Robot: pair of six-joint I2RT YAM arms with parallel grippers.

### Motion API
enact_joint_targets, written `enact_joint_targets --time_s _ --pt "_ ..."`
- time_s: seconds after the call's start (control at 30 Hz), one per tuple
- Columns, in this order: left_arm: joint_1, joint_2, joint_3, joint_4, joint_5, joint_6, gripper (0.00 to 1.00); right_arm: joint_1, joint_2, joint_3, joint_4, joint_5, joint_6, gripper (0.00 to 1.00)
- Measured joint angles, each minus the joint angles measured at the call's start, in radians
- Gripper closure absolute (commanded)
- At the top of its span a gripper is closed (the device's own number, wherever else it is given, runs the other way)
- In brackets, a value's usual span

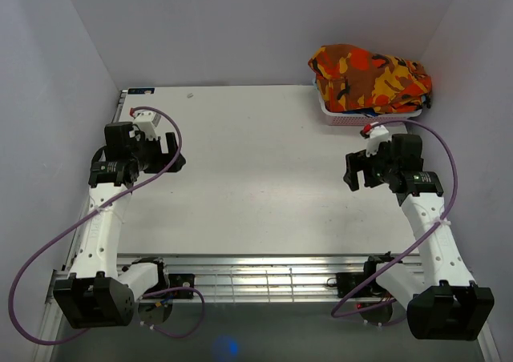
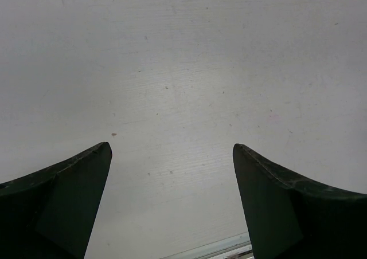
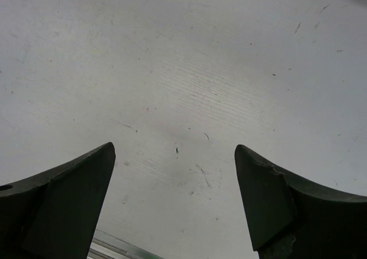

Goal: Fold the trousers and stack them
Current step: Grab the trousers from the pile

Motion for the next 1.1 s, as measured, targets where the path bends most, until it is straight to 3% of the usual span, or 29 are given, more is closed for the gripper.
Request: enact_joint_targets --time_s 0.37,0.83,1.1 --pt "0.0 0.01 0.1 0.0 0.087 0.01 0.02 0.0 0.231 0.359 0.002 0.023 -0.053 0.1" --pt "0.0 0.066 0.148 0.0 0.15 0.006 0.02 -0.02 0.885 1.116 0.141 0.047 0.014 0.1" --pt "0.0 0.057 0.091 0.011 0.149 0.011 0.02 -0.059 1.154 1.22 0.214 0.082 0.084 0.1"
